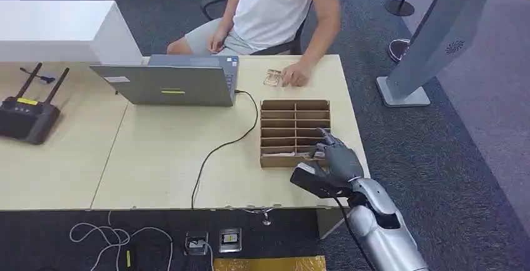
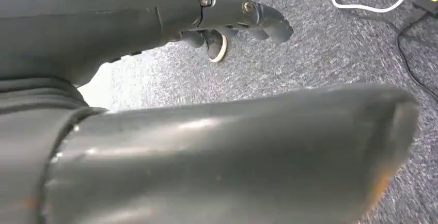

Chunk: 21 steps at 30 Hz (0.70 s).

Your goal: Pass the card to the sensor for recognition and then transmit it.

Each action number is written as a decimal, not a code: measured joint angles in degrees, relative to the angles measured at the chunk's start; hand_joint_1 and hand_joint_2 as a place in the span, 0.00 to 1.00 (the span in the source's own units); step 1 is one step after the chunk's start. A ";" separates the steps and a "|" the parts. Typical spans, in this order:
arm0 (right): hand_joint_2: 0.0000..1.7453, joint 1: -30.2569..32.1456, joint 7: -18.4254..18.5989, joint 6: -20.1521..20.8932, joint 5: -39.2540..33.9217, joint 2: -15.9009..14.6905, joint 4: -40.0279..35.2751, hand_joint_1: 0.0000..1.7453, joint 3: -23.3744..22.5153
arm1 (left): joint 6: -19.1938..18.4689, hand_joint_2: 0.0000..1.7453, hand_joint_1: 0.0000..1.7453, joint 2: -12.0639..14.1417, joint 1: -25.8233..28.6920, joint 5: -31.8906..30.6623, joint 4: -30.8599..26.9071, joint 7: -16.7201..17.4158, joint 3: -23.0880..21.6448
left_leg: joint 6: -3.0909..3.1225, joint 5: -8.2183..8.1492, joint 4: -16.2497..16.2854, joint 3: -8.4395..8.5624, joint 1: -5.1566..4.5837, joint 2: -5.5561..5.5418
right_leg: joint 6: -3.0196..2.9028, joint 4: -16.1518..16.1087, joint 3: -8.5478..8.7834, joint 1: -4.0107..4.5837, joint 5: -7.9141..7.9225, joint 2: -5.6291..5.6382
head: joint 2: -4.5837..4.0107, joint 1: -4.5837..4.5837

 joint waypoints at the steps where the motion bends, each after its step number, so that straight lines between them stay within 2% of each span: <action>1: 1.00 -0.12 0.00 0.00 -0.09 0.02 0.02 1.00 0.00 | 0.04 0.00 0.00 0.00 0.01 0.02 0.00 0.00 0.00 | 0.00 0.00 0.00 0.00 0.00 0.00 | 0.00 0.00 0.00 0.00 0.00 0.01 | 0.00 0.00; 21: 1.00 -0.13 0.85 -1.95 -1.46 0.07 0.63 1.00 0.00 | 0.13 0.00 0.00 -0.31 0.06 -1.25 0.00 0.00 -0.11 | 0.00 0.00 0.00 0.02 0.00 0.01 | 0.00 0.00 0.00 0.00 0.00 0.02 | 0.00 0.00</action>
